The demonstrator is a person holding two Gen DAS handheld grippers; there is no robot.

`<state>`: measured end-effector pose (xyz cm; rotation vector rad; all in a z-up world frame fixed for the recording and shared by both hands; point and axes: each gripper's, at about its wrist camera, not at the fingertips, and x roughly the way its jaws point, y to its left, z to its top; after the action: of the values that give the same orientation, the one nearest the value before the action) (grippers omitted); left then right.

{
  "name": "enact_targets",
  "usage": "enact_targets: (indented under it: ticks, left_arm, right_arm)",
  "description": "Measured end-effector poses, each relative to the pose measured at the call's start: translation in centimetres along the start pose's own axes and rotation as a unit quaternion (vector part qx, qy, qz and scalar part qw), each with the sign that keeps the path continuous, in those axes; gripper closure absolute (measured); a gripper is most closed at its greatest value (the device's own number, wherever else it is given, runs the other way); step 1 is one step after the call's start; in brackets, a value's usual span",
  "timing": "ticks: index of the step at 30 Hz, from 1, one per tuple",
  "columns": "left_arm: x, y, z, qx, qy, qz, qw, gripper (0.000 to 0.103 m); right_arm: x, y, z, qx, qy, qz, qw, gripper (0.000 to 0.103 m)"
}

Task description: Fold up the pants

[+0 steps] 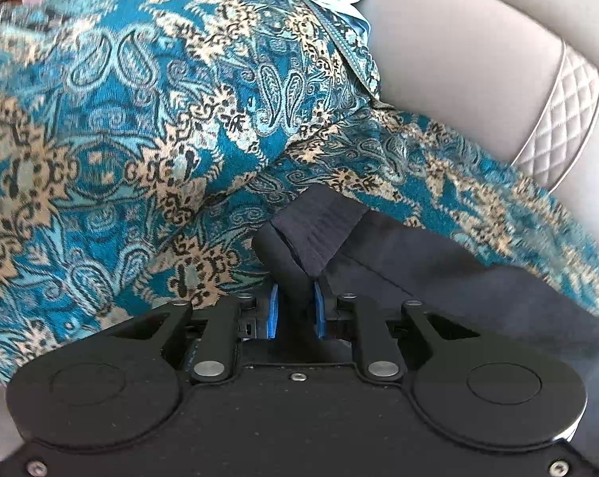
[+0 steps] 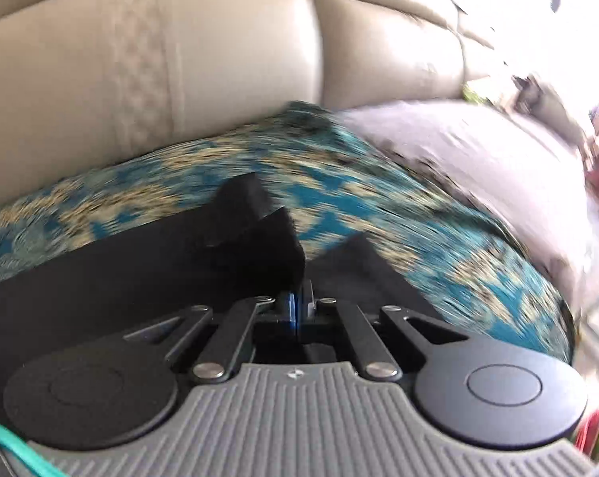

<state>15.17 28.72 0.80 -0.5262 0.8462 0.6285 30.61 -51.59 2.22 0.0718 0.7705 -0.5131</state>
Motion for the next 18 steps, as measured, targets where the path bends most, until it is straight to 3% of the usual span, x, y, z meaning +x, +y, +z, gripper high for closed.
enact_targets:
  ticks: [7,18]
  left_arm:
    - [-0.5,3.4,0.1,-0.052,0.02,-0.072,0.9959,0.086]
    - [-2.0,6.5,-1.4,-0.041,0.043,-0.098,0.9934,0.086]
  right_arm:
    - [-1.7,-9.6,-1.1,0.13,0.058,-0.002,0.99,0.1]
    - [-3.2,-12.2,-5.0,0.102,0.082,-0.012,0.991,0.1]
